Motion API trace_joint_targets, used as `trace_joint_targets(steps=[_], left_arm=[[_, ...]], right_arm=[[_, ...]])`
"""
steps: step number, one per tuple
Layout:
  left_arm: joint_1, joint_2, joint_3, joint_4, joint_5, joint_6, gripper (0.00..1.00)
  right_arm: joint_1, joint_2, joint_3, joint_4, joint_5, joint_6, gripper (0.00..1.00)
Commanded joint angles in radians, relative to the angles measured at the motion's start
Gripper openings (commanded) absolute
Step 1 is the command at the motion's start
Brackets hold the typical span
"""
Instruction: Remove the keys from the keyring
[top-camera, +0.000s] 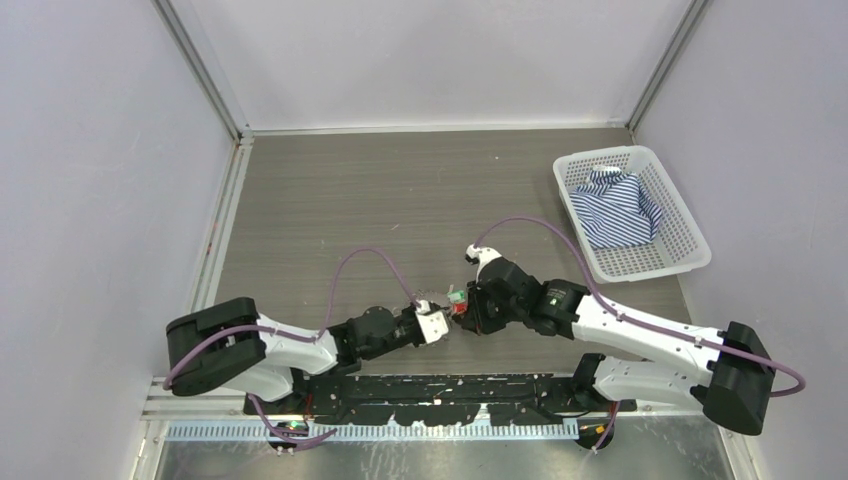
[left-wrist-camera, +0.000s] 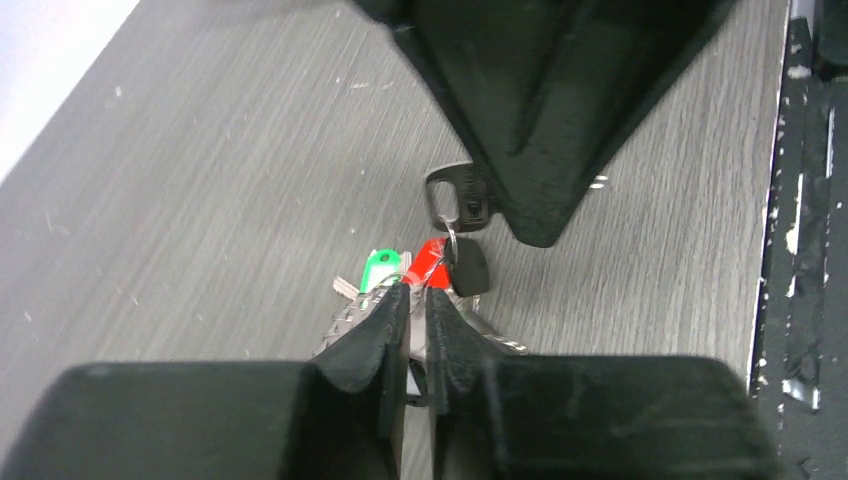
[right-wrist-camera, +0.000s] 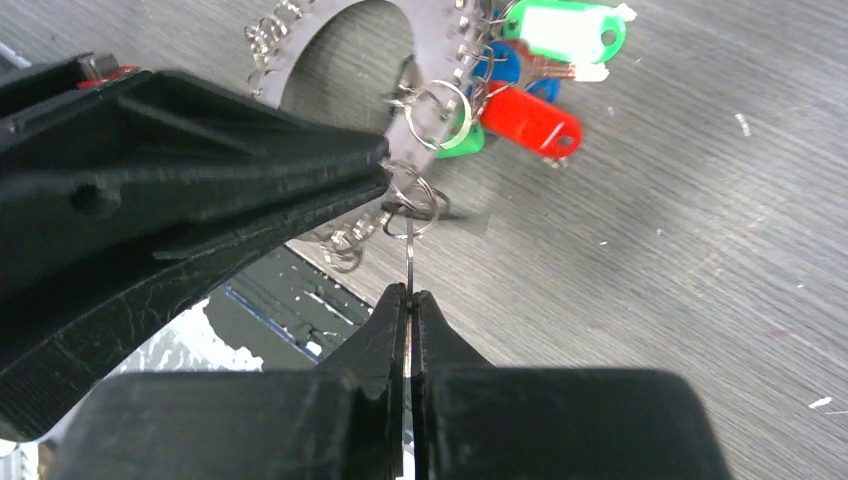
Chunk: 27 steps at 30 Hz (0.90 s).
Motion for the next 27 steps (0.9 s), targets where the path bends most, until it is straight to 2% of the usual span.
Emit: trace_joint_targets(steps=[1, 2, 5, 7, 10, 13, 15, 19, 21, 23, 27], left_arm=[[0.004, -0.064, -0.023, 0.025, -0.118, -0.202, 0.21], [0.004, -0.118, -0.028, -0.018, -0.143, -0.264, 0.31], [0.004, -0.287, -0.023, -0.244, -0.233, -0.459, 0.38], [0.005, -0.403, -0.016, -0.414, -0.275, -0.573, 0.39], [0.006, -0.543, -0.008, -0.606, -0.25, -0.767, 0.4], [0.004, -0.609, -0.033, -0.664, -0.188, -0.904, 0.4], [0.004, -0.636, -0.062, -0.685, -0.208, -0.996, 0.39], [0.004, -0.673, -0.074, -0.742, -0.233, -1.078, 0.39], [0.004, -0.677, -0.067, -0.799, -0.27, -1.103, 0.4], [0.004, -0.667, -0.069, -0.795, -0.285, -1.077, 0.4], [0.005, -0.619, -0.085, -0.702, -0.349, -1.008, 0.48]], right_arm=[[-0.005, 0.012, 0.021, 0.045, -0.099, -0.01, 0.01], [-0.004, 0.019, 0.022, 0.049, -0.119, -0.01, 0.01], [-0.003, 0.052, 0.025, 0.059, -0.157, -0.006, 0.01], [-0.003, 0.075, 0.021, 0.069, -0.169, 0.002, 0.01], [-0.001, 0.113, 0.022, 0.089, -0.19, 0.018, 0.01], [-0.001, 0.151, 0.048, 0.102, -0.179, 0.032, 0.01], [-0.001, 0.177, 0.079, 0.108, -0.159, 0.035, 0.01], [-0.008, 0.262, 0.171, 0.087, -0.103, 0.043, 0.01], [-0.018, 0.307, 0.208, 0.088, -0.129, 0.048, 0.01], [-0.018, 0.333, 0.223, 0.087, -0.136, 0.049, 0.01], [-0.019, 0.346, 0.186, 0.1, -0.137, 0.068, 0.01]])
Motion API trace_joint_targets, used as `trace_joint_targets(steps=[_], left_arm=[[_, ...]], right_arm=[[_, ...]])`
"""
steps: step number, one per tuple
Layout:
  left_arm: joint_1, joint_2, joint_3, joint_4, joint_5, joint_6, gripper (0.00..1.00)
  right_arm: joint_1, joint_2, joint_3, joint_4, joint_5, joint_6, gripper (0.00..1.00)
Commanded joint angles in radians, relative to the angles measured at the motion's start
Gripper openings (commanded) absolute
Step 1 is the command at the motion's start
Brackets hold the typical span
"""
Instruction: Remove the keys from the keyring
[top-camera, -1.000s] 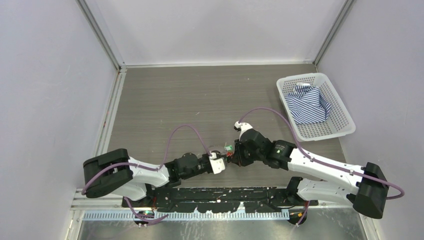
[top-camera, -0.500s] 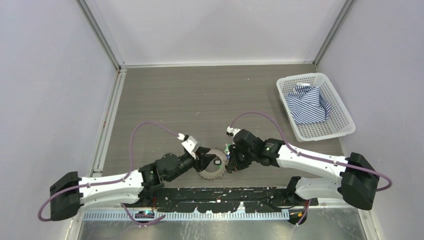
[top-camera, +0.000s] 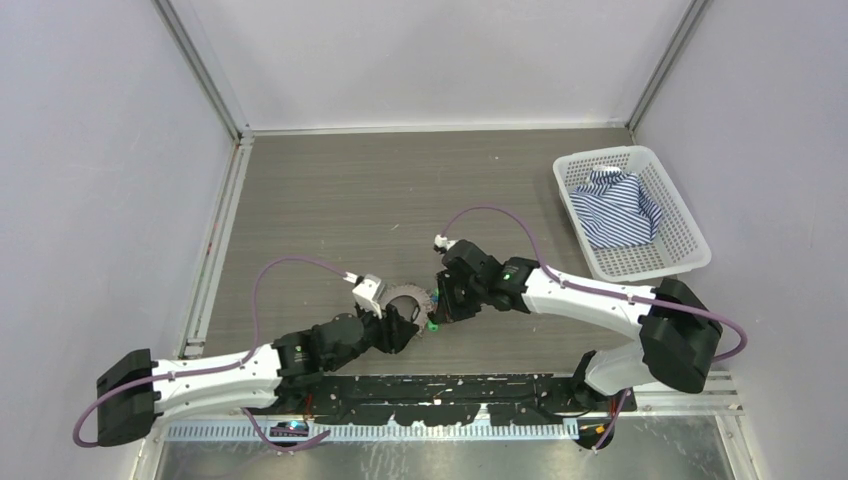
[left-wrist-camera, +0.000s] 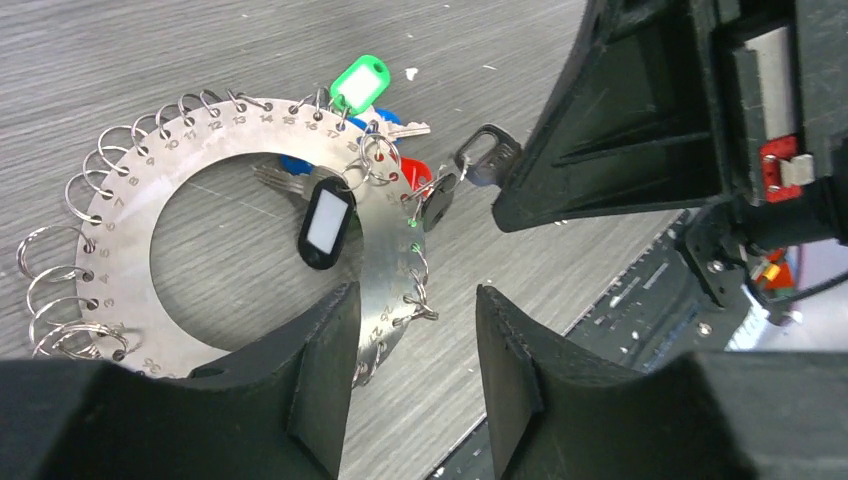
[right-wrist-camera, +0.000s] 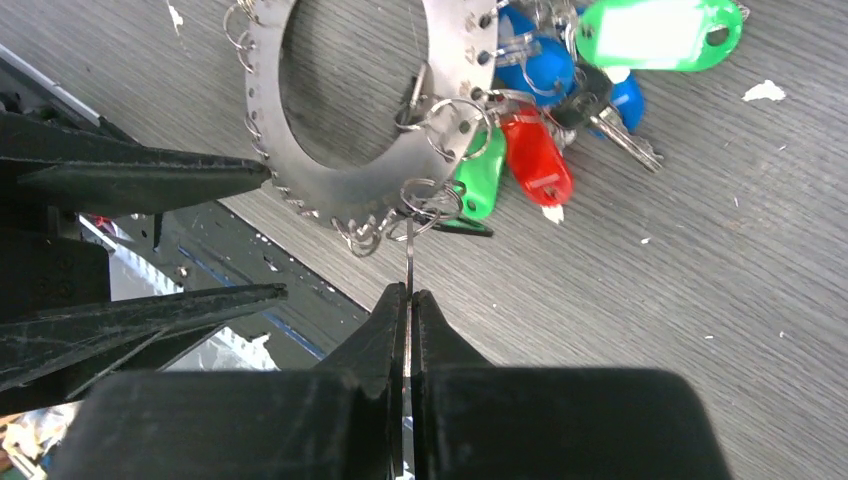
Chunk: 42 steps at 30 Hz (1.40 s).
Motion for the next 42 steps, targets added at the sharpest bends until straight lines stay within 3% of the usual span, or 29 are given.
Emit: trace_joint_targets(steps=[1, 8, 10, 15, 22, 28, 33, 42], left_arm=[[0.007, 0.048, -0.006, 0.08, -0.091, 0.048, 0.49], [0.099, 0.246, 0.047, 0.19, 0.06, 0.043, 0.41], [0.1, 0.283, 0.06, 0.229, 0.08, 0.051, 0.39], [0.104, 0.309, 0.083, 0.214, 0.067, 0.069, 0.36], [0.111, 0.251, 0.077, 0.153, 0.056, 0.082, 0.36], [0.116, 0.188, 0.094, 0.032, 0.049, 0.052, 0.35], [0.131, 0.176, 0.147, -0.039, 0.134, 0.018, 0.35], [0.131, 0.144, 0.152, -0.111, 0.116, -0.04, 0.32]], right_arm=[[-0.004, 0.005, -0.015, 0.03, 0.005, 0.03, 0.01], [0.002, 0.005, -0.123, 0.037, 0.046, 0.065, 0.02], [0.01, 0.016, -0.132, 0.043, 0.074, 0.07, 0.07], [0.035, -0.034, -0.163, 0.062, 0.201, 0.091, 0.36], [0.062, -0.122, -0.194, 0.088, 0.327, 0.084, 0.49], [0.179, -0.075, -0.152, 0.091, 0.442, 0.033, 0.52], [0.216, -0.011, -0.147, 0.13, 0.472, 0.005, 0.52], [0.237, 0.053, -0.12, 0.171, 0.495, -0.091, 0.54]])
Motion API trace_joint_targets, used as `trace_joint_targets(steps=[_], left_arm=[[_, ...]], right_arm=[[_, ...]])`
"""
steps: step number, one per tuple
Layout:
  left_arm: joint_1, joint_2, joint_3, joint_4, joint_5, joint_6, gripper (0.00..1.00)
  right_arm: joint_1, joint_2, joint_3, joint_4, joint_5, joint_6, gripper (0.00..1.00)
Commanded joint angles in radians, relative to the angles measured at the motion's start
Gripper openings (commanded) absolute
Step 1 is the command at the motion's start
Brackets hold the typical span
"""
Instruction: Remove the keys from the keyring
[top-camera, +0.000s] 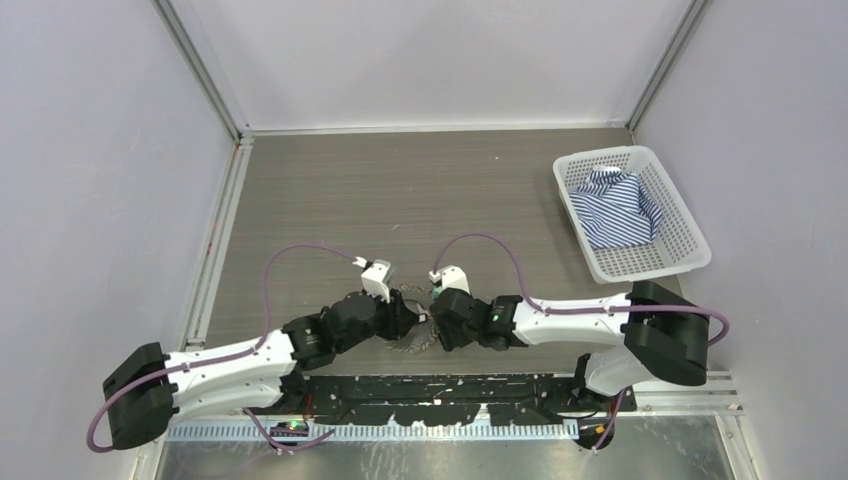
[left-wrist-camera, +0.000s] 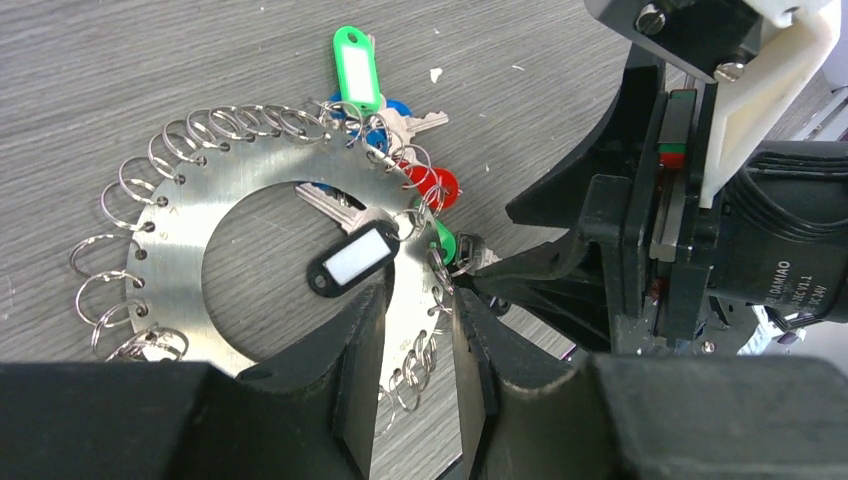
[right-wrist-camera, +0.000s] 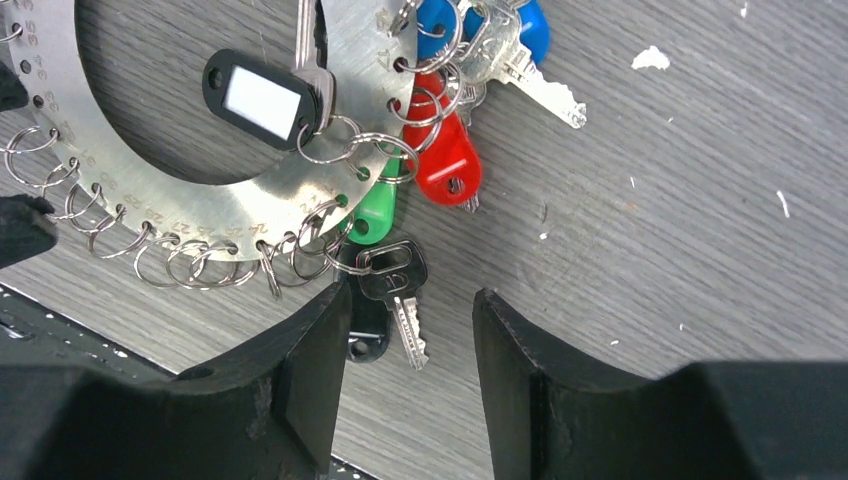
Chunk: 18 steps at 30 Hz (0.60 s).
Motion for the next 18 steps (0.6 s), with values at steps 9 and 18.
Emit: trace_joint_targets(steps=[9, 18], left_arm=[[0.011, -0.103, 0.023, -0.161, 0.005, -0.074, 0.31], [0.013, -0.131, 0.004, -0.171, 0.01, -0.102, 0.3]], right_arm=[[0.041, 0.063, 0.065, 0.082, 0.058, -0.099, 0.55], [0.04, 0.073, 0.075, 0.094, 0.035, -0.139, 0.28]])
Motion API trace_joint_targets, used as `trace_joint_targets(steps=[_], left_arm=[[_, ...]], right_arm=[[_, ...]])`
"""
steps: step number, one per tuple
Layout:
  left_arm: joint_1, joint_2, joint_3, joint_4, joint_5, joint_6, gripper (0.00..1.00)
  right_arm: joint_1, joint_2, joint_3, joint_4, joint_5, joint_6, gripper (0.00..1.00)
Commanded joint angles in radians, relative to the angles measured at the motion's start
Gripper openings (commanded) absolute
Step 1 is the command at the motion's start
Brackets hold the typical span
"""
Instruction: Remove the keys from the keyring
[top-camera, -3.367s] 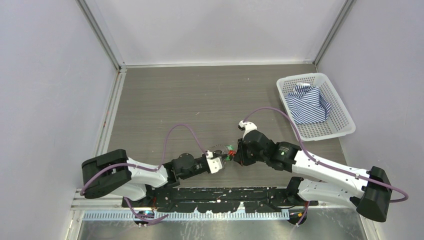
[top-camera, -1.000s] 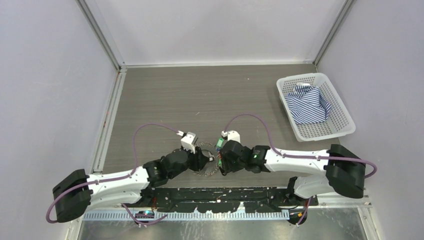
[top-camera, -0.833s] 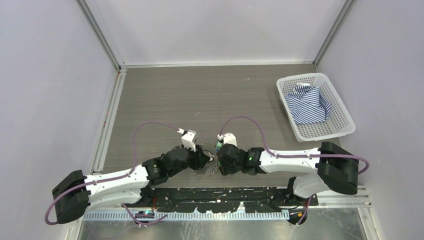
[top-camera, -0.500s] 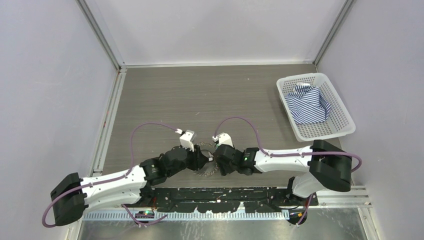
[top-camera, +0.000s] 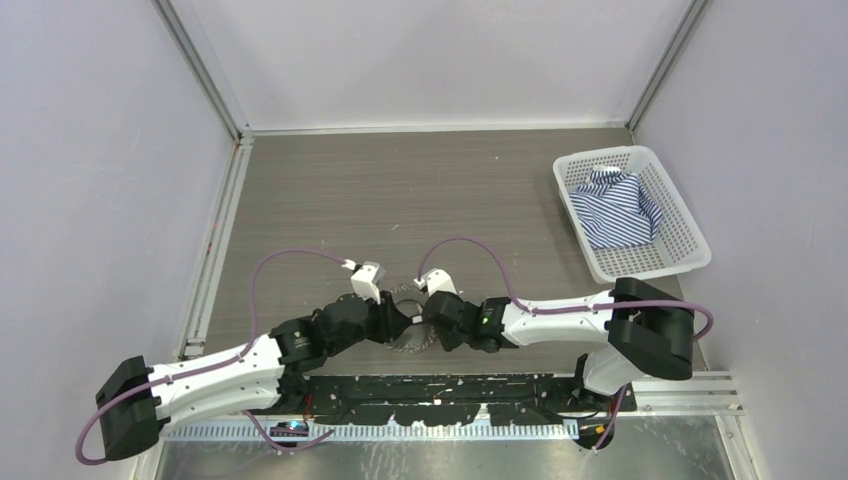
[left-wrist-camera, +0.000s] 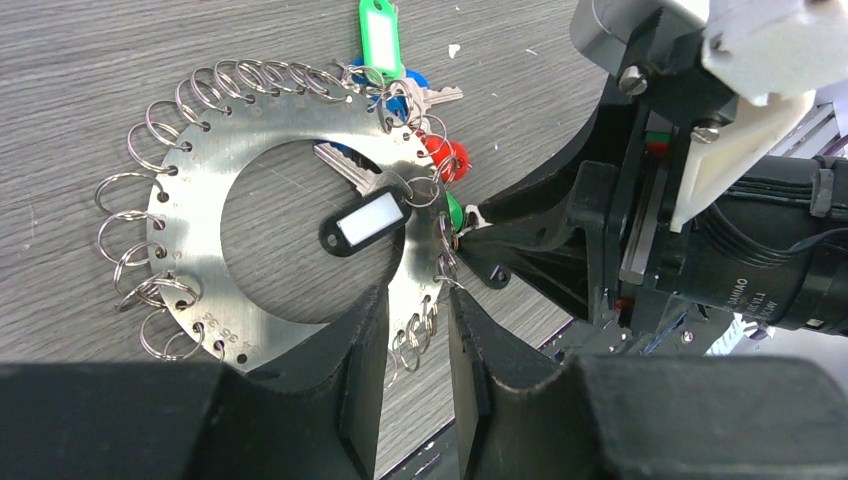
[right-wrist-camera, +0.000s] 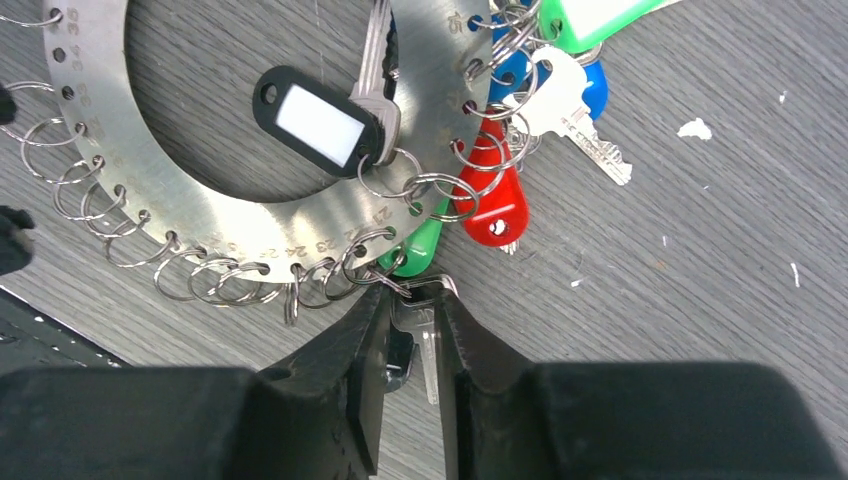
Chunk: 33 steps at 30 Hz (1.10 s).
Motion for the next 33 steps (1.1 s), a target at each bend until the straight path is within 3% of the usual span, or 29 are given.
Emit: trace_joint_targets(steps=[1, 28, 30, 33], left_arm=[[0.004, -0.004, 0.003, -0.004, 0.012, -0.018, 0.29], [0.026, 0.053, 0.01, 0.053, 0.077, -0.005, 0.29], [0.026, 0.06, 0.007, 0.097, 0.115, 0.006, 0.28], [0.027, 0.07, 0.007, 0.109, 0.134, 0.009, 0.28]], right_arm=[[0.004, -0.009, 0.03, 0.047, 0.002, -0.017, 0.25], [-0.01, -0.033, -0.037, 0.114, -0.09, 0.004, 0.15], [-0.016, -0.06, -0.046, 0.101, -0.089, 0.016, 0.18], [-0.014, -0.106, -0.061, 0.071, -0.081, 0.04, 0.31]])
